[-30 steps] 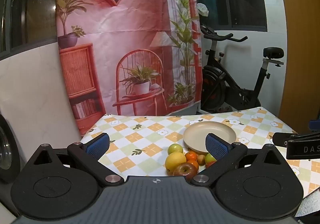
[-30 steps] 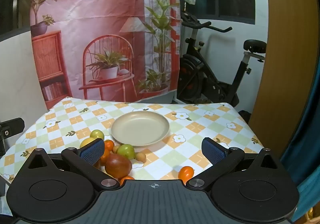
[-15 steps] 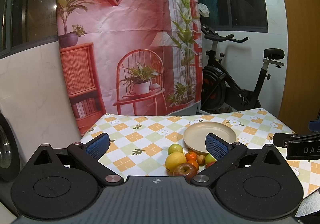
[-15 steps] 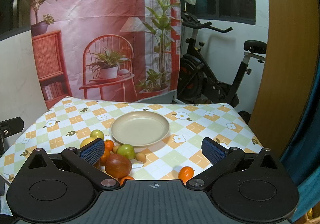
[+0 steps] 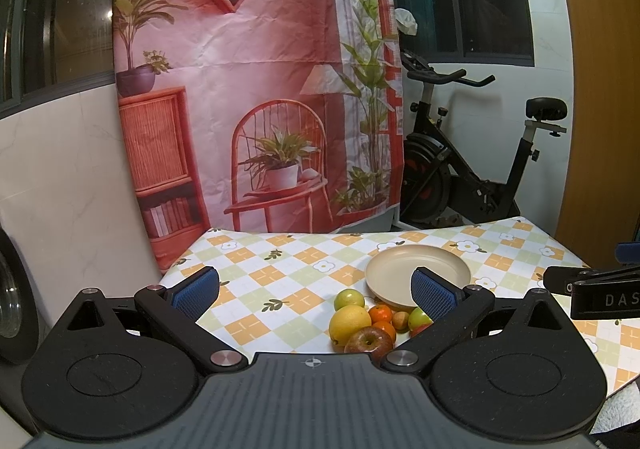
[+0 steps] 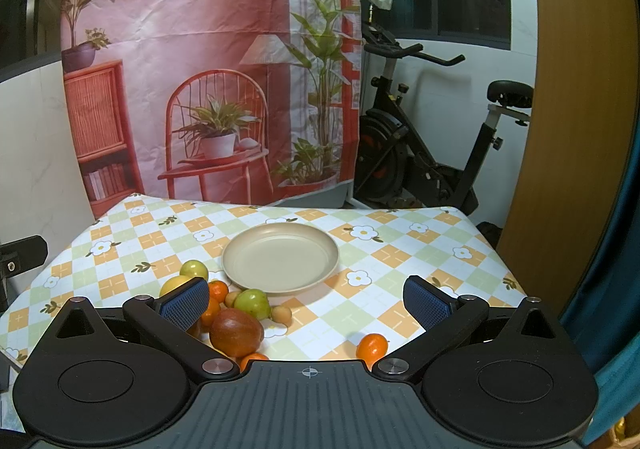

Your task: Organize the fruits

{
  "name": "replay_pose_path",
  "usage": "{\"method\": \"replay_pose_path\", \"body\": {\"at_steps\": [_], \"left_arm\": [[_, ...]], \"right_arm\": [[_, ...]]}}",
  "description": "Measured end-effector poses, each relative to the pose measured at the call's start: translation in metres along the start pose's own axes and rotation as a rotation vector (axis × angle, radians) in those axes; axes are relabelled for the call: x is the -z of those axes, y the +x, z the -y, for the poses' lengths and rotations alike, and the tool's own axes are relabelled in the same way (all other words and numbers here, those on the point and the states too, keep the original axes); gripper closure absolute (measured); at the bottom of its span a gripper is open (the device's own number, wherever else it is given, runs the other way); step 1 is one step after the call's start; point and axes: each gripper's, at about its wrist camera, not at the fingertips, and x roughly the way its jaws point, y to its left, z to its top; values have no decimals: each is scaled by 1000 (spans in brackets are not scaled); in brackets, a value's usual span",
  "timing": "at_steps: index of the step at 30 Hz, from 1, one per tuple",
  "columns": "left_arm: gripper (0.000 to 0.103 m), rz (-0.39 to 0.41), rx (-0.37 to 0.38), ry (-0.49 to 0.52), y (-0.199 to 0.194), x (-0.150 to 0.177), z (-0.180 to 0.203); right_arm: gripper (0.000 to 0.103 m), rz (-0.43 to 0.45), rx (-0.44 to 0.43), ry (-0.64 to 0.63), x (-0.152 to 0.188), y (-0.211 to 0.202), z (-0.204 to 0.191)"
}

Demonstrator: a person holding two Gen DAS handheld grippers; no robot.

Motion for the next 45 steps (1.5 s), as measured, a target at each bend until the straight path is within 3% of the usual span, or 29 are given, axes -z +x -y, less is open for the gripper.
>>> {"method": "replay_pose_path", "body": {"at_steps": [45], "left_arm": [[0, 0, 4, -2, 0, 2, 2]], "right_arm": [[0, -2, 0, 3, 1, 0, -1]]}}
